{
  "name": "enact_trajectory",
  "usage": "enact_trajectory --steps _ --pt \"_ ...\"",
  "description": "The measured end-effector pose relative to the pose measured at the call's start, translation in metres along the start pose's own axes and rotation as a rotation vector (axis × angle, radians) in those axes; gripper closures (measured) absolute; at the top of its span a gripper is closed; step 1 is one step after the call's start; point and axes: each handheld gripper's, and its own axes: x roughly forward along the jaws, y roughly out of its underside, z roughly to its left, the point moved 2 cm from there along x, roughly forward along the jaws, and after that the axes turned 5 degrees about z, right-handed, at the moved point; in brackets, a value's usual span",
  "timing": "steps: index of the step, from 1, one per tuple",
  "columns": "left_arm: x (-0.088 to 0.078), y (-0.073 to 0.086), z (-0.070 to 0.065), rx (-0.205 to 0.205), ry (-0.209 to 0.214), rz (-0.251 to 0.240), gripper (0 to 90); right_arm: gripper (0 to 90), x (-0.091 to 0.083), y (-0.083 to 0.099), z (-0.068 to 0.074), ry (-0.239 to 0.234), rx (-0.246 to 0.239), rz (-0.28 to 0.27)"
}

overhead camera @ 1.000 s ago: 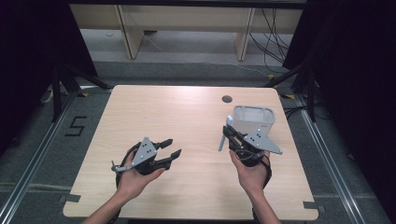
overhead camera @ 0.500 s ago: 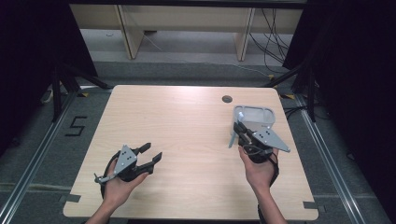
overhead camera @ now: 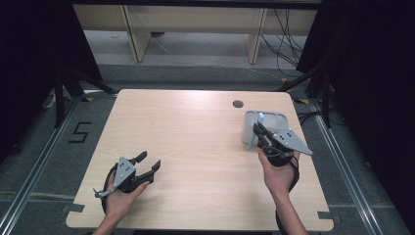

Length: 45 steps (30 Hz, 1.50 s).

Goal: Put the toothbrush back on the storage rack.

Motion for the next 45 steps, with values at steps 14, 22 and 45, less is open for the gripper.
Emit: enact_trajectory --steps 14,22,45 --pt "0.001 0.009 0.004 -0.001 -0.009 0.017 35.4 82.8 -0.002 -0.009 -0.018 0.056 -0.025 -0.017" --pt "0.001 0.01 0.006 -0.011 -0.013 0.016 35.2 82.8 -0.001 -0.011 -0.027 0.074 -0.027 -0.015" --pt "0.003 0.01 0.005 -0.008 -0.03 0.013 35.2 82.7 0.002 -0.031 -0.052 0.144 -0.027 -0.035"
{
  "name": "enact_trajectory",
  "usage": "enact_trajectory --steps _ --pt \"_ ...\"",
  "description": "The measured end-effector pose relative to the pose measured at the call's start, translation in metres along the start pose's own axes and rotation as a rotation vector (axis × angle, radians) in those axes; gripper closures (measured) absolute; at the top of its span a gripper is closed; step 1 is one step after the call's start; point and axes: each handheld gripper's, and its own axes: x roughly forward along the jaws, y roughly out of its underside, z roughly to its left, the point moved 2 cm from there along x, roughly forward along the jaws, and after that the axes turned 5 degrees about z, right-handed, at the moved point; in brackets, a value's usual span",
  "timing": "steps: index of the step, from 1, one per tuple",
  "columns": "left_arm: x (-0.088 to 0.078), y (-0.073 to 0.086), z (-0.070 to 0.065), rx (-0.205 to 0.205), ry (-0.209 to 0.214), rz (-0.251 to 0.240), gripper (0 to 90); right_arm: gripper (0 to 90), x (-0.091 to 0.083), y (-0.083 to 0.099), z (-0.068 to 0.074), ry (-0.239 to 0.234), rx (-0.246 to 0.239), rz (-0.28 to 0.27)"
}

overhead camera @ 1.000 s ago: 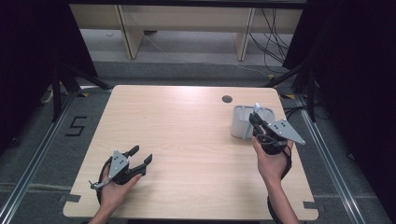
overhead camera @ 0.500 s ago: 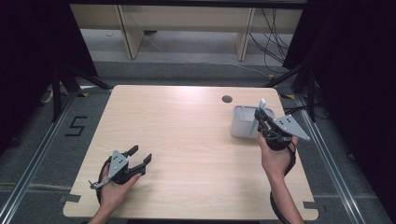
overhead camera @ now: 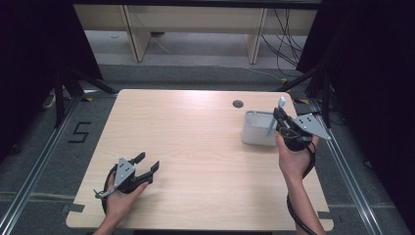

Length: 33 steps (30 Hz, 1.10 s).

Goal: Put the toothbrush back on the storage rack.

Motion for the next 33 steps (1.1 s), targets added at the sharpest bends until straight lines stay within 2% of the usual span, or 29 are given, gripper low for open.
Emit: enact_trajectory --steps 6,7,8,19,20,23,25,31,32,33 --pt "0.0 0.0 0.0 -0.003 -0.003 0.001 35.2 82.8 0.004 -0.003 -0.006 0.013 0.013 -0.001" --pt "-0.001 0.0 0.0 -0.003 -0.003 0.004 35.2 82.8 0.003 -0.003 -0.007 0.023 0.013 0.012" --pt "-0.001 0.0 0.0 -0.001 -0.003 0.004 35.2 82.7 0.005 -0.004 -0.008 0.01 0.02 -0.002" --pt "-0.001 0.0 0.0 -0.001 -0.005 0.003 35.2 82.7 0.007 -0.012 -0.021 0.06 0.018 -0.016" --pt "-0.001 0.0 0.0 -0.002 -0.005 0.003 35.2 82.8 0.007 -0.013 -0.021 0.055 0.03 -0.014" --pt "-0.001 0.0 0.0 -0.002 -0.005 0.003 35.2 82.8 0.006 -0.015 -0.024 0.06 0.008 -0.016" --pt "-0.001 0.0 0.0 -0.004 -0.005 0.003 35.2 82.7 0.007 -0.016 -0.024 0.056 0.029 -0.015" --pt "-0.001 0.0 0.0 -0.009 -0.005 0.004 35.2 82.8 0.006 -0.023 -0.026 0.068 0.016 -0.026" --pt "-0.001 0.0 0.0 -0.009 -0.005 0.004 35.2 82.8 0.006 -0.025 -0.025 0.063 0.033 -0.022" --pt "-0.001 0.0 0.0 -0.008 -0.005 0.004 35.2 82.8 0.006 -0.026 -0.027 0.07 0.015 -0.027"
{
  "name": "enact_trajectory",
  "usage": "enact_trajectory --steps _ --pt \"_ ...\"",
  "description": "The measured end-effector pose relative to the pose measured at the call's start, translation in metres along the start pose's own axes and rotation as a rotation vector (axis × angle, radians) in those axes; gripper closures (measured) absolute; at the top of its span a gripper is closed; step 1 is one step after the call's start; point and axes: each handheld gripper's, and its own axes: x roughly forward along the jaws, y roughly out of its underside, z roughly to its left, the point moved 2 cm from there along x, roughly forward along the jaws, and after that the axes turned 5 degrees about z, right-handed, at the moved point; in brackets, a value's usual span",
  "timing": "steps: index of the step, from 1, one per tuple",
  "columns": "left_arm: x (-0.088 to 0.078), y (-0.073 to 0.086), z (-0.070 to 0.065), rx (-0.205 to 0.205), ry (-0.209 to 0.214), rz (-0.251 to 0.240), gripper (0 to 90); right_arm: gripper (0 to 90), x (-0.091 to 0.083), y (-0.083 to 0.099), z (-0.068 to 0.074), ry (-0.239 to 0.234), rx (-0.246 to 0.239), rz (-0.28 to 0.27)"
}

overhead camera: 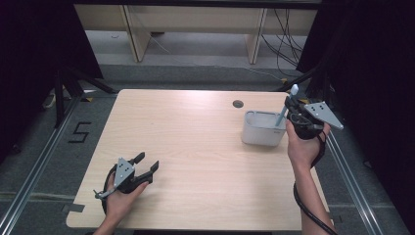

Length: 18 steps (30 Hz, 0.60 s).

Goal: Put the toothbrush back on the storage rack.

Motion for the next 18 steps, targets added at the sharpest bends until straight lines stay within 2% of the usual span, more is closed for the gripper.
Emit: enact_trajectory --steps 7,8,10,18 --pt "0.0 0.0 0.0 -0.004 0.0 0.0 35.3 82.8 0.0 -0.009 -0.004 0.011 -0.001 -0.005" --pt "0.002 0.0 0.0 -0.003 0.009 -0.02 35.2 82.8 0.0 -0.009 -0.005 0.013 0.0 -0.003" --pt "0.002 0.0 0.0 -0.004 0.005 -0.021 35.2 82.8 0.0 -0.01 -0.006 0.021 0.002 -0.002" --pt "0.002 0.0 0.0 -0.008 0.007 -0.022 35.2 82.8 0.005 -0.009 -0.013 0.038 0.01 0.002"
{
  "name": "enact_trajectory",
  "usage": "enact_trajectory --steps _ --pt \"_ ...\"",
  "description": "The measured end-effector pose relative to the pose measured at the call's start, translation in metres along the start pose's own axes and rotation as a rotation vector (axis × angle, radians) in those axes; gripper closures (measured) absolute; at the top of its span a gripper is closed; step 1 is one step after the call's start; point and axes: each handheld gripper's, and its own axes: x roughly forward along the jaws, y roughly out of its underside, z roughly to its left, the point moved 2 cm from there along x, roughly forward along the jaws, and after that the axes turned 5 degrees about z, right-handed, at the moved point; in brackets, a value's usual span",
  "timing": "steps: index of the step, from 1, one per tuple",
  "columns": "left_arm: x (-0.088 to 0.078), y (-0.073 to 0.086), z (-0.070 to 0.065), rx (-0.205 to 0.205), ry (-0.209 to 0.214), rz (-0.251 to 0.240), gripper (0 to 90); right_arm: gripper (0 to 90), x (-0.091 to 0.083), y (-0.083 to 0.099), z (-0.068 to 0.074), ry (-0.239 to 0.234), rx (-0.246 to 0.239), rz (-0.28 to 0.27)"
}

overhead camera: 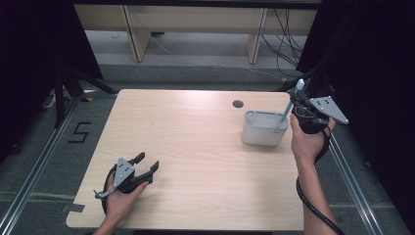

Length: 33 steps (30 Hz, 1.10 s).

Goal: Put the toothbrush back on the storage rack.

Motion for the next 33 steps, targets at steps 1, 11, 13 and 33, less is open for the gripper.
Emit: enact_trajectory --steps 1,11,13,33 --pt "0.0 0.0 0.0 0.0 0.0 0.0 35.2 82.8 0.001 0.001 -0.001 0.005 0.002 0.004" --pt "0.0 0.0 -0.001 -0.005 0.003 -0.002 35.3 82.8 0.008 0.012 -0.006 0.023 0.015 0.025" --pt "0.0 0.0 -0.001 -0.008 0.008 0.0 35.3 82.7 0.009 0.014 -0.007 0.019 0.01 0.028" --pt "-0.002 0.0 -0.001 -0.015 0.004 0.017 35.3 82.7 0.016 0.025 -0.007 0.026 0.007 0.057"
